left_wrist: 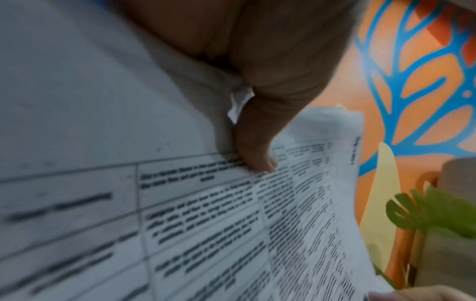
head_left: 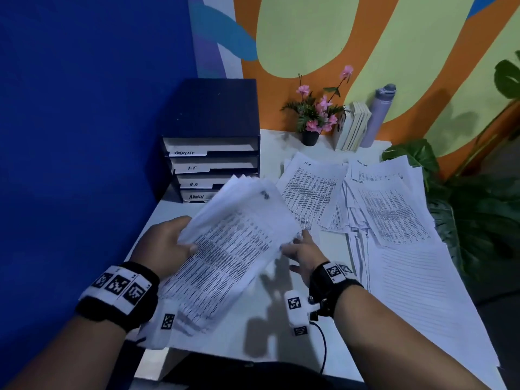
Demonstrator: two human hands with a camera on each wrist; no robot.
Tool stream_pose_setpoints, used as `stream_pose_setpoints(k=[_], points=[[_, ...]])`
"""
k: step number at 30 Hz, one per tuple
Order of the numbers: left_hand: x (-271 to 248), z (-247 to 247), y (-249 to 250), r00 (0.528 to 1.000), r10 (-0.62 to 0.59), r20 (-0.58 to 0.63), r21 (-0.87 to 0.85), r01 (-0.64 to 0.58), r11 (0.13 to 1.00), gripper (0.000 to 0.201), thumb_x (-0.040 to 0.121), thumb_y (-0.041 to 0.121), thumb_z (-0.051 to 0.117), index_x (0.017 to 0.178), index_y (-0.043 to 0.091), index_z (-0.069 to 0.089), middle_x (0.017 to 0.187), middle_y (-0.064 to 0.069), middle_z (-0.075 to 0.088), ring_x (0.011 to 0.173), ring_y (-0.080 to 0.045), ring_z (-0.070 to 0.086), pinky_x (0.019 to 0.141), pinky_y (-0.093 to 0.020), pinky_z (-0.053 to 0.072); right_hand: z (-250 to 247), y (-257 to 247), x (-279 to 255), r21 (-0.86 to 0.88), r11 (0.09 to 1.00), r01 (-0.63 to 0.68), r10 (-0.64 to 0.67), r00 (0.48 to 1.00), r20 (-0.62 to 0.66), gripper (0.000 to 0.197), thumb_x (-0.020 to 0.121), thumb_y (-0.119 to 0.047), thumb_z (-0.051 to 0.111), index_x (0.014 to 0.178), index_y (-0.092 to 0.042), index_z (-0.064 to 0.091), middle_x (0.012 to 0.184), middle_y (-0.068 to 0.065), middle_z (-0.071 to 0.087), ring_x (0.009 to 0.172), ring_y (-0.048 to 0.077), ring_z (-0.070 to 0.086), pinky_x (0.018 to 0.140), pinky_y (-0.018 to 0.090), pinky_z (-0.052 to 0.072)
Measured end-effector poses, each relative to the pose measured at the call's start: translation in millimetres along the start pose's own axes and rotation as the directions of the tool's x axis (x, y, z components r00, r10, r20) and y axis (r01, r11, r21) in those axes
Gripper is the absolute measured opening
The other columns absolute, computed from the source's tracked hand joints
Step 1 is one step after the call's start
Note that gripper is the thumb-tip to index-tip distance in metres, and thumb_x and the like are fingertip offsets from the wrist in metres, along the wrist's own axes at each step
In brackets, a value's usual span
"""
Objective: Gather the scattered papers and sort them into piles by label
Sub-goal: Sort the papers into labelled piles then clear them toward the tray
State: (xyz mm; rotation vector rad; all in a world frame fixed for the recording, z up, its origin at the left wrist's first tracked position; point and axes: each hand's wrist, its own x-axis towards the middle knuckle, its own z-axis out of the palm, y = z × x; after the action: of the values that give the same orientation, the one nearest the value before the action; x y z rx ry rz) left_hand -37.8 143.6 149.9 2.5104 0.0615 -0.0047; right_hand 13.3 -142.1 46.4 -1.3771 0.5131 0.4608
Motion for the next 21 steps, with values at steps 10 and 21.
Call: stream_pose_setpoints(k=[10,21], points=[[-8.1,27.3,4.1,0.932,-0.362,-0.035,-0.604,0.268,0.750,0.024,0.084,0.025,0.073,0.104,0.016,0.063,0.091,0.006,0.067,0.092,-0.023,0.064,0.085,-0.033,0.051,29.3,-65.5,-50.4,-0.004,0.886,0.464,-0.460,0.879,0.130,0.054,0.076,0.012,0.062,0.122,-0.015,0.053,0.102,0.009,0.069,0.095,0.025,0.066,0.083,0.038,0.055],[-3.0,35.3,12.1,0.937,-0.297,-0.184,-0.885,-0.026,0.465,0.059,0.070,-0.013,0.074,0.104,0.032,0.054,0.114,-0.010,0.061,0.095,-0.019,0.064,0.078,-0.031,0.053,36.4,-60.9,-62.9,-0.013,0.815,0.579,-0.568,0.804,0.173,0.072,0.076,0.024,0.051,0.113,-0.038,0.047,0.106,0.005,0.055,0.086,0.017,0.059,0.073,0.039,0.055]])
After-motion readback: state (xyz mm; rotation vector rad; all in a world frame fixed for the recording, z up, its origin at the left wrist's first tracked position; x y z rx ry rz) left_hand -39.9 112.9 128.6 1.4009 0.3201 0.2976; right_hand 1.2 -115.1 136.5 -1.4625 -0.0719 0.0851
